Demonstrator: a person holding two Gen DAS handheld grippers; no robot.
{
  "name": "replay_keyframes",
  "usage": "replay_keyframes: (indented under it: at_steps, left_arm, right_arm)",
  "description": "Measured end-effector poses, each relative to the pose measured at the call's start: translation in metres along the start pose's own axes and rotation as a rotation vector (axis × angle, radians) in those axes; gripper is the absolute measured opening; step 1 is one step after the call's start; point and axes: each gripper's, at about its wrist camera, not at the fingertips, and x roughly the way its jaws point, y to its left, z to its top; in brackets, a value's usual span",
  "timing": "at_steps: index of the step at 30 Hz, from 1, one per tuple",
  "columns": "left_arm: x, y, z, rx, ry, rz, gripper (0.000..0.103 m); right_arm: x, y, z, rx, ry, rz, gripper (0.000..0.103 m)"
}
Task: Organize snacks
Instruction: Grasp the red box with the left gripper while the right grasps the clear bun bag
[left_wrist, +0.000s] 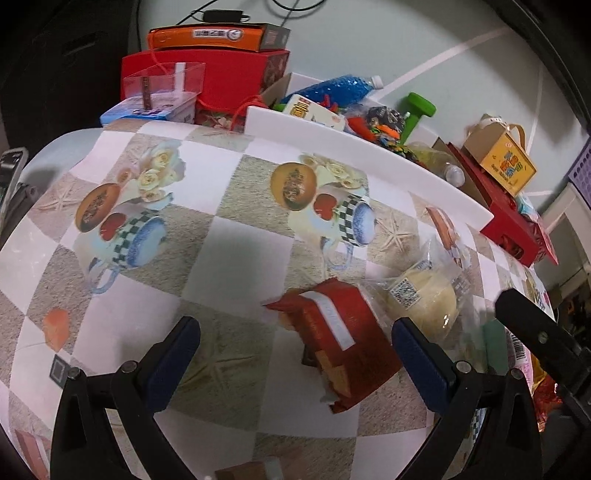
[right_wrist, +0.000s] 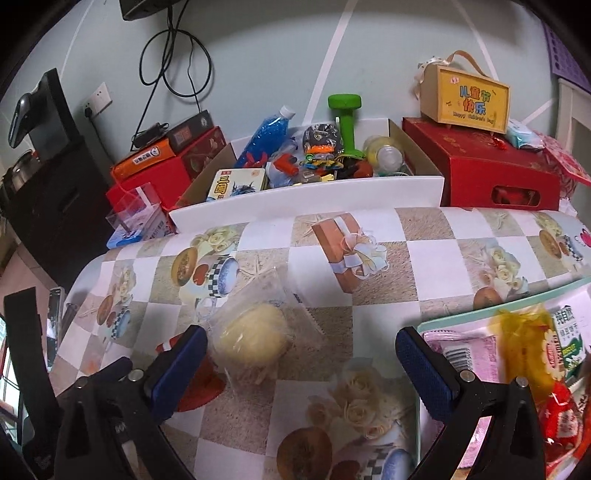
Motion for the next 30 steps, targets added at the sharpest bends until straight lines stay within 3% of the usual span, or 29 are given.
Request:
replay_keyframes:
  at_steps: [11, 30]
  left_arm:
    - [0.013, -0.020, -0.003, 0.071, 0.022, 0.027, 0.103]
    - [0.002, 0.033, 0.000, -0.001, 0.009, 0.115, 0.103]
  right_arm:
    - [0.020, 0.003, 0.000, -0.002, 0.007, 0.003, 0.103]
    - [0.039, 0.011, -0.007, -0.067, 0.076, -0.025, 0.103]
